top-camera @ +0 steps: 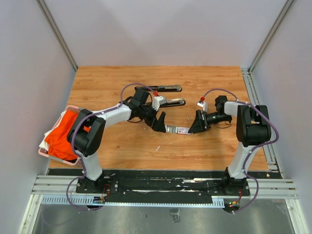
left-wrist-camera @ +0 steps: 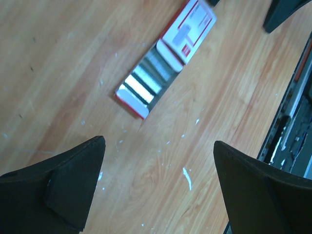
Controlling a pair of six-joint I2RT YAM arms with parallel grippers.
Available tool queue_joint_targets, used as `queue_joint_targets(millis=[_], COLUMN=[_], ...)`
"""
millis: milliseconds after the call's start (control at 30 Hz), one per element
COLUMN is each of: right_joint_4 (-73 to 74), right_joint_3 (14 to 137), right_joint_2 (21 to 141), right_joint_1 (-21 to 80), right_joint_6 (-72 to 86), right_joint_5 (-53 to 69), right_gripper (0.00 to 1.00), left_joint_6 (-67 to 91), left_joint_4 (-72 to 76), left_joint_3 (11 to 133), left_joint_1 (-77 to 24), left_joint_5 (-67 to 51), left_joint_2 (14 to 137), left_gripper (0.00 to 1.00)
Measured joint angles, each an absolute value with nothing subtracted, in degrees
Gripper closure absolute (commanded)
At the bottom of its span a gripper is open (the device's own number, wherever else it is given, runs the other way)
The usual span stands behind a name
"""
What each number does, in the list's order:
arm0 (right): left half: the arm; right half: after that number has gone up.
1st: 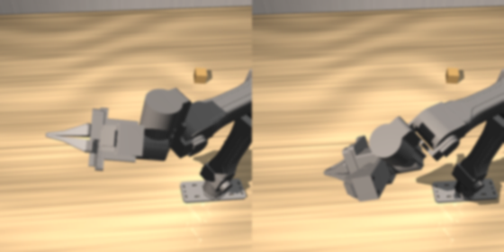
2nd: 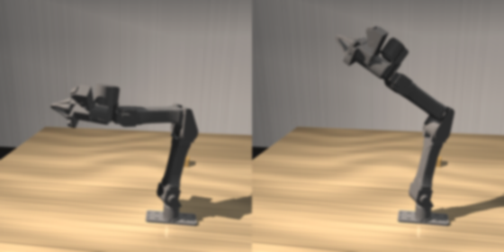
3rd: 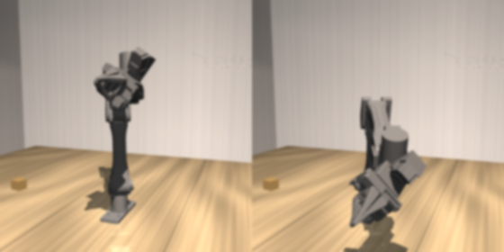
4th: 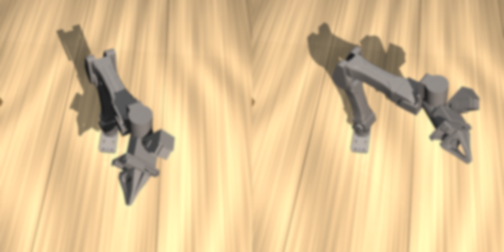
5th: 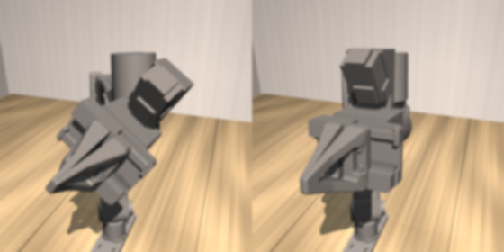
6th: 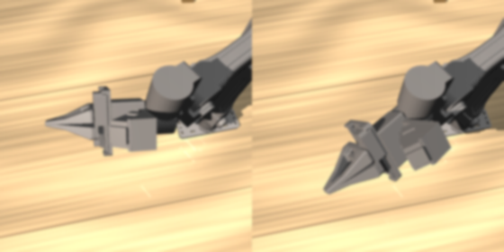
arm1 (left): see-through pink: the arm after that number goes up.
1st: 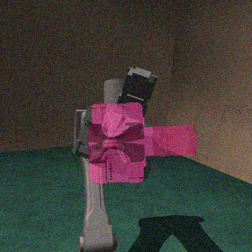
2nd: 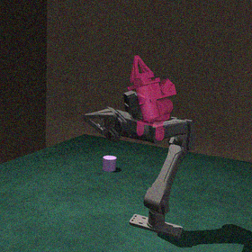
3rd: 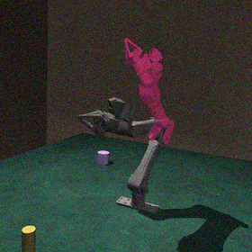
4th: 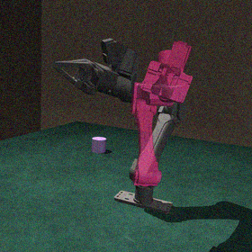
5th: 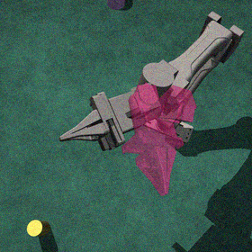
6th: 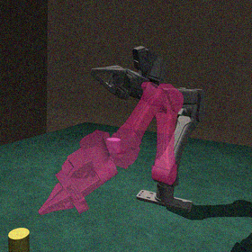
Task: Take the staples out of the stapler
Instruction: Close the staple box at the center of the board.
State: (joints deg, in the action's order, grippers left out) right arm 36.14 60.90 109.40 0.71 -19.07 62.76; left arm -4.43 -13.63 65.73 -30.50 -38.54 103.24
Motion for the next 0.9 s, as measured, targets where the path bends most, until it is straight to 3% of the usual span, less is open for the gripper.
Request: queue_joint_targets(millis=[900], right_joint_4=[41.78], right_joint_3=[64.23], right_joint_2=[114.59], right_joint_1=[2.57], right_joint_6=[-21.34], right_joint_5=[66.59], right_gripper=[0.17], left_joint_6=[-3.66], left_joint_4=[-11.53], left_joint_3=[66.83], left_joint_1=[-30.85], left_joint_5=[-38.72], left_joint_2=[110.02], left_gripper=[0.06])
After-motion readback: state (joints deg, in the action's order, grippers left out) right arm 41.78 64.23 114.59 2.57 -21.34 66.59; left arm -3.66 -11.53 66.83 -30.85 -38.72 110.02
